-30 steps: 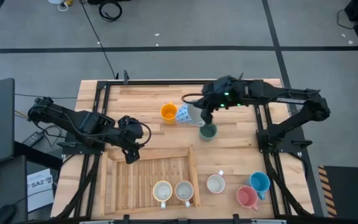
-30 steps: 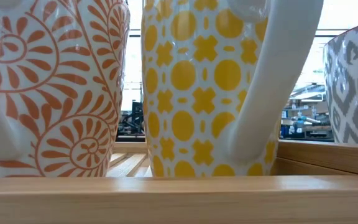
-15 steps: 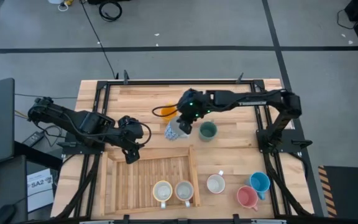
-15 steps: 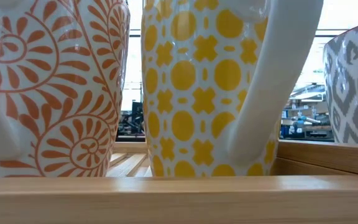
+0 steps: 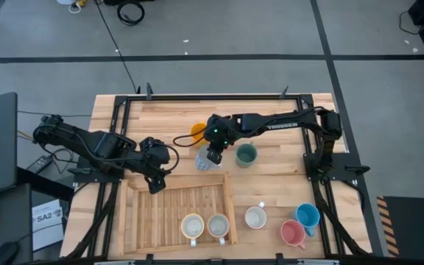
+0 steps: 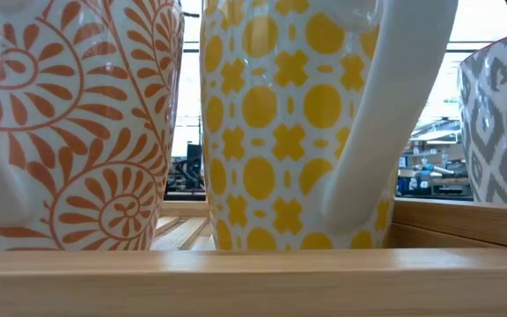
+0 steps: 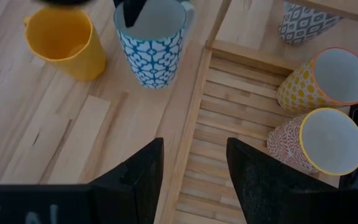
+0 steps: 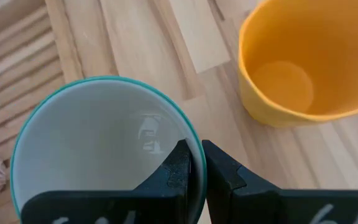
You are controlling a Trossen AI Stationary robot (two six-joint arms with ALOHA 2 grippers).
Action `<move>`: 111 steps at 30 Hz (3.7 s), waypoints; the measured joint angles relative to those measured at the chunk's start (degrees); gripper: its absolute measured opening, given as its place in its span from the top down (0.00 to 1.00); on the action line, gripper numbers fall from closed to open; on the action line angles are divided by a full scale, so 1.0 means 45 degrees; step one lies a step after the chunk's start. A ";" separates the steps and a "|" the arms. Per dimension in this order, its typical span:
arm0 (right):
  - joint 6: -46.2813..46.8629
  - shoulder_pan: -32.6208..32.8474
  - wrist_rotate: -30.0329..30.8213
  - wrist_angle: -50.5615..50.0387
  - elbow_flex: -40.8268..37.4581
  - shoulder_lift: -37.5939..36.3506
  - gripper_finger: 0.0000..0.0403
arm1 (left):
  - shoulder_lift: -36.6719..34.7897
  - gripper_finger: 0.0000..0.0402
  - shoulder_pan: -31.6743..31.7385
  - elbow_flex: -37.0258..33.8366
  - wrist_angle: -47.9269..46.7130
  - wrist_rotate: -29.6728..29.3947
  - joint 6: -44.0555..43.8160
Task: Place coffee mugs
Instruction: Put the blue patterned mug on the shelf
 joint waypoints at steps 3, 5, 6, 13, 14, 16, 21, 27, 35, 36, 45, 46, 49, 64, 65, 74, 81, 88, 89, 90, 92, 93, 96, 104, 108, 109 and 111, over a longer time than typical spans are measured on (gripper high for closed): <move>0.0005 0.0000 0.0015 0.0009 0.0000 0.0304 0.92 | 0.0000 0.54 0.0000 0.0000 0.0002 0.0000 0.0000; 0.0001 0.0000 0.0024 0.0014 0.0000 0.0499 0.92 | 0.0000 0.54 0.0000 0.0000 0.0006 0.0000 0.0000; -0.0008 0.0000 0.0038 0.0022 0.0000 0.0605 0.92 | 0.0000 0.54 0.0000 0.0000 -0.0001 0.0002 0.0000; -0.0332 0.0005 0.0497 0.0011 0.0005 0.0834 0.92 | 0.0000 0.54 0.0000 0.0000 0.0002 0.0000 0.0000; -0.0330 0.0005 0.0547 0.0009 0.0005 0.0830 0.92 | 0.0000 0.54 -0.0002 0.0000 0.0012 0.0000 0.0000; -0.0330 0.0004 0.0646 0.0013 0.0005 0.0830 0.92 | 0.0005 0.54 0.0000 0.0000 0.0016 0.0001 0.0000; -0.0330 0.0005 0.0606 0.0010 0.0005 0.0830 0.88 | 0.0005 0.54 -0.0002 0.0000 0.0023 0.0002 0.0002; -0.0330 0.0005 0.0599 0.0030 0.0005 0.0830 0.86 | 0.0005 0.54 -0.0005 0.0000 0.0021 0.0002 0.0005; -0.0278 0.0000 0.0195 0.0154 0.0005 0.0830 0.86 | 0.0005 0.54 -0.0005 0.0000 0.0021 0.0005 0.0005; -0.0229 0.0002 0.0141 0.0155 0.0005 0.0830 0.86 | 0.0005 0.54 -0.0003 0.0000 0.0017 0.0002 0.0005; -0.0219 0.0005 -0.0111 0.0228 0.0005 0.0824 0.81 | 0.0005 0.54 -0.0005 0.0000 0.0021 0.0000 0.0005; -0.0219 0.0001 -0.0117 0.0219 0.0005 0.0825 0.80 | 0.0005 0.54 -0.0005 0.0000 0.0021 0.0005 0.0005; -0.0223 0.0005 -0.0117 0.0218 0.0005 0.0825 0.74 | 0.0005 0.54 -0.0005 0.0000 0.0021 0.0000 0.0005; -0.0557 -0.0474 -0.1015 0.0129 0.0005 0.0180 0.67 | 0.0005 0.54 -0.0003 0.0000 0.0019 0.0002 0.0005; -0.0632 -0.0545 -0.1079 0.0086 0.0005 -0.0027 0.67 | 0.0005 0.54 -0.0003 0.0000 0.0021 0.0000 0.0005; -0.1656 -0.0889 -0.1213 -0.1842 0.0005 -0.3231 0.67 | 0.0063 0.54 0.0081 0.0000 0.0947 -0.1077 0.0010; -0.3245 -0.0829 0.0047 -0.3640 -0.0270 -0.5789 0.67 | 0.0063 0.54 0.1551 0.0000 0.2016 -0.1295 -0.0474; -0.3337 -0.0839 0.0359 -0.3546 -0.1748 -0.7273 0.67 | 0.0462 0.54 0.3470 0.0004 0.2189 -0.0792 -0.0782; -0.3337 -0.0873 0.0374 -0.3538 -0.1968 -0.7393 0.67 | 0.0570 0.54 0.3707 0.0005 0.2312 -0.0608 -0.0787; -0.3332 -0.0900 0.0372 -0.3561 -0.2137 -0.7464 0.67 | 0.0733 0.54 0.3899 0.0001 0.2279 -0.0428 -0.0787; -0.3332 -0.0923 0.0384 -0.3508 -0.2425 -0.7544 0.67 | 0.1081 0.54 0.4256 -0.0003 0.2545 -0.0163 -0.0791; -0.3332 -0.0933 0.0413 -0.3532 -0.2535 -0.7549 0.67 | 0.1277 0.54 0.4403 -0.0002 0.2652 -0.0008 -0.0790; -0.3335 -0.0960 0.0432 -0.3404 -0.2762 -0.7539 0.67 | 0.1918 0.54 0.4696 0.0000 0.2802 0.0361 -0.0808; -0.3332 -0.0996 0.0414 -0.3125 -0.3079 -0.7515 0.67 | 0.3459 0.54 0.5009 0.0000 0.3312 0.0915 -0.1127; -0.3332 -0.0996 0.0403 -0.2951 -0.3079 -0.7515 0.67 | 0.4135 0.54 0.5090 0.0000 0.3492 0.1126 -0.1127; -0.3335 -0.0996 0.0401 -0.2966 -0.3079 -0.7515 0.67 | 0.4278 0.54 0.5090 0.0000 0.3507 0.1190 -0.1127; -0.3332 -0.0996 0.0368 -0.2955 -0.3079 -0.7515 0.67 | 0.4580 0.54 0.5085 0.0000 0.3580 0.1211 -0.1127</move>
